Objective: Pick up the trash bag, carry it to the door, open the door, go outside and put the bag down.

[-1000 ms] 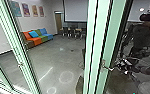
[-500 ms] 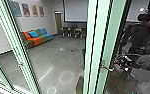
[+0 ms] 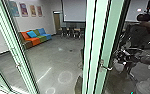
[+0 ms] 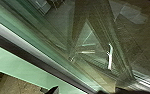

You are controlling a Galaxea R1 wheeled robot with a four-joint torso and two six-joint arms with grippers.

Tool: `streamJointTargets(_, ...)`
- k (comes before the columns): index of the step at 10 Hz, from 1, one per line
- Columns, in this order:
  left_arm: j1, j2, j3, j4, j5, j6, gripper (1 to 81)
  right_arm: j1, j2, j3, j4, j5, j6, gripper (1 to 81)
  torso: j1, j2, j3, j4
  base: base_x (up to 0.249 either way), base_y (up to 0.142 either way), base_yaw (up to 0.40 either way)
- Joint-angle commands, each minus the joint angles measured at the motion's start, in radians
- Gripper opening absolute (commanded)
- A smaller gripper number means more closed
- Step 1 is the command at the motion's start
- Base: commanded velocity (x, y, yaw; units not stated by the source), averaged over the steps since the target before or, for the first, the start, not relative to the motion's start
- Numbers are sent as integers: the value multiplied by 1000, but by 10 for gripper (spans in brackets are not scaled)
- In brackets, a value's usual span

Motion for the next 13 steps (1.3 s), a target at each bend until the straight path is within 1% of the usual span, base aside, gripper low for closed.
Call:
streamJointTargets(1,-45,-6,-1,-12,61,1,10,235,-65,-13,-104,-1,-37,811,0,0,0,1,0,0,0)
streamJointTargets(2,-45,-6,-1,-12,61,1,10,254,-82,10,-103,-13,-38,811,0,0,0,-6,0,0,0)
streamJointTargets(4,-45,-3,-1,-10,61,1,10,287,-140,84,-107,-27,-41,811,0,0,0,-7,0,0,0)
streamJointTargets(5,-45,-3,-1,-10,61,1,10,301,-152,90,-107,-27,-70,811,0,0,0,-7,0,0,0)
streamJointTargets(7,-45,-3,1,-10,61,1,10,341,-157,71,-106,-27,-105,811,0,0,0,-7,0,0,0)
streamJointTargets(9,-45,-2,1,-12,61,1,10,377,-156,38,-106,-31,-147,811,0,0,0,-7,0,0,0)
streamJointTargets(10,-45,-2,1,-12,61,1,10,381,-159,28,-104,-47,-162,811,0,0,0,-29,0,0,0)
streamJointTargets(11,-45,0,1,-12,61,1,10,383,-168,30,-103,-48,-165,811,0,0,0,-47,0,0,0)
streamJointTargets(12,-45,1,1,-12,61,1,10,381,-175,31,-103,-48,-165,811,0,0,0,-60,0,0,0)
streamJointTargets(13,-45,1,1,-12,61,1,10,378,-185,34,-100,-48,-165,811,0,0,0,-77,0,0,0)
